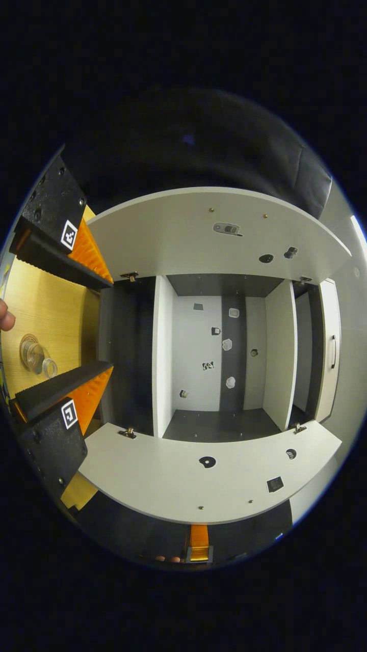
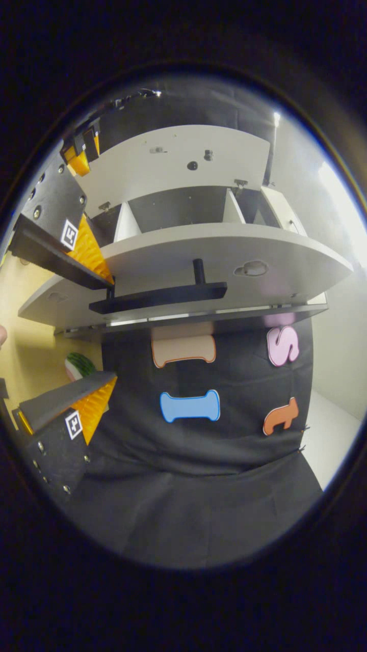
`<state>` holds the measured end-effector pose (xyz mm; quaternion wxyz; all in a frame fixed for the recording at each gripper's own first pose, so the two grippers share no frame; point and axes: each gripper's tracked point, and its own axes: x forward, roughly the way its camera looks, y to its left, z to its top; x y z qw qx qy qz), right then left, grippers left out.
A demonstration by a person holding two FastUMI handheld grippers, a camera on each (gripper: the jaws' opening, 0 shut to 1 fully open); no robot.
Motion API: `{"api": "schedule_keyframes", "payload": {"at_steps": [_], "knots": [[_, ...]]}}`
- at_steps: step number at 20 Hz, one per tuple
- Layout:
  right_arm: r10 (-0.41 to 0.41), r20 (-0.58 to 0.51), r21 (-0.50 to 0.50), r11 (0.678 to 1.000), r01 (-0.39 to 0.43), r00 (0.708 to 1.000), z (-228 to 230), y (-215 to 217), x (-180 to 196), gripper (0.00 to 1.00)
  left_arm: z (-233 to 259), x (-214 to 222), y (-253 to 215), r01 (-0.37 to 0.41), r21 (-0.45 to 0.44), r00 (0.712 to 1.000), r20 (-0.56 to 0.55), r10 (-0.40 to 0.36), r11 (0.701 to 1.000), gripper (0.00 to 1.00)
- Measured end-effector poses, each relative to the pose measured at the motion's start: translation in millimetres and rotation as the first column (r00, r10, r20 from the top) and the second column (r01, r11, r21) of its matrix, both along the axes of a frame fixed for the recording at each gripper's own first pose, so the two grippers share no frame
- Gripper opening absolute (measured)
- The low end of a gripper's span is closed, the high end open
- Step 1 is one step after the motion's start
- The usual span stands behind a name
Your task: Grasp the bottle in the cabinet with the left hand and place it on the coaster, then close the right door with the right hand and the left door with the left hand.
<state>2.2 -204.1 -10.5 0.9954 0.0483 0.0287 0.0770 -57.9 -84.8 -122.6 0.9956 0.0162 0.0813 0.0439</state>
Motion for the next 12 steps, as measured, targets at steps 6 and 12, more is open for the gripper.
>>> {"api": "schedule_keyframes", "payload": {"at_steps": [6, 12], "knots": [[0.091, 0.009, -0.023, 0.996, -0.091, 0.996, 0, 41, 3, 0.98, 17, -11, 11, -0.034, 0.016, 0.999, 0.037, 0.034, 0.999, 0.91], [0.169, 0.019, -0.019, 0.985, -0.169, 0.985, 0, 94, 17, 0.98, 22, -18, 53, -0.095, -0.005, 0.995, 0.036, 0.096, 0.995, 0.90]]}}
